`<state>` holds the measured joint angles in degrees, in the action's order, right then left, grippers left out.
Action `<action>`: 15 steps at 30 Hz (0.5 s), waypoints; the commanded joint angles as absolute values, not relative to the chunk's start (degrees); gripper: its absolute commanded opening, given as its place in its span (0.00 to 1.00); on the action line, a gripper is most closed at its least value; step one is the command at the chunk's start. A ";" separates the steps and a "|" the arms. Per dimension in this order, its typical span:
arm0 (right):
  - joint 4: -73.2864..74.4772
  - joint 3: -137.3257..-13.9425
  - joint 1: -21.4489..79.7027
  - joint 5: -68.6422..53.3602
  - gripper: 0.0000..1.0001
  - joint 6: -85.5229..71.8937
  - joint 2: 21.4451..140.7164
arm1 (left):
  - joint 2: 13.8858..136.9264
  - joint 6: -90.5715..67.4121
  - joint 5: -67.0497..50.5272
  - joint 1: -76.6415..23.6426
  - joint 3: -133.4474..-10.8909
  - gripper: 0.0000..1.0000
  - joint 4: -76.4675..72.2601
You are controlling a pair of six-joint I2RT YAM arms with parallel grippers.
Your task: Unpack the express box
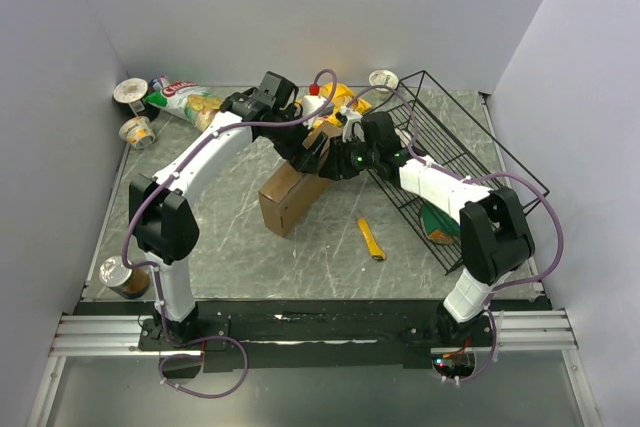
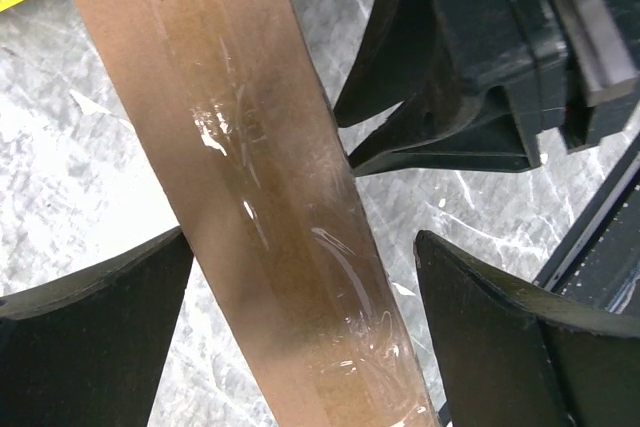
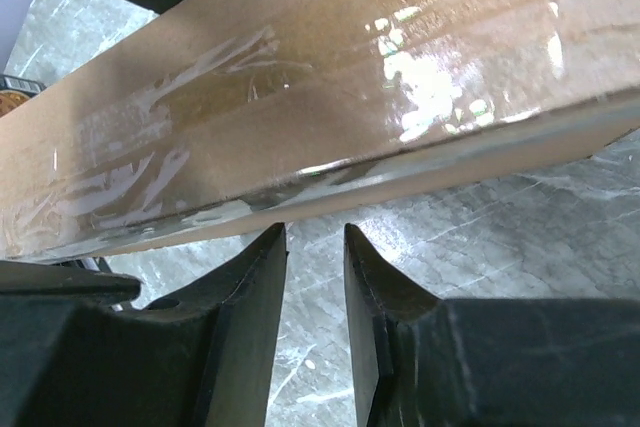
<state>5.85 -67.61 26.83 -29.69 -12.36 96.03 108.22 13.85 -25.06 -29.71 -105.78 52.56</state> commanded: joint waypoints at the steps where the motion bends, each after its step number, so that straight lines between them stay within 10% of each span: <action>1: 3.25 -70.49 26.54 -30.41 0.37 -13.18 96.24 | 106.79 12.92 -22.77 -29.97 -107.14 0.98 52.65; 15: 2.81 -70.14 27.51 -30.24 0.36 -13.01 96.68 | 106.44 14.85 -23.46 -29.97 -109.34 0.87 55.72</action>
<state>5.08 -67.61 27.00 -29.95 -12.62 96.49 108.22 13.91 -23.05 -29.71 -107.00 53.74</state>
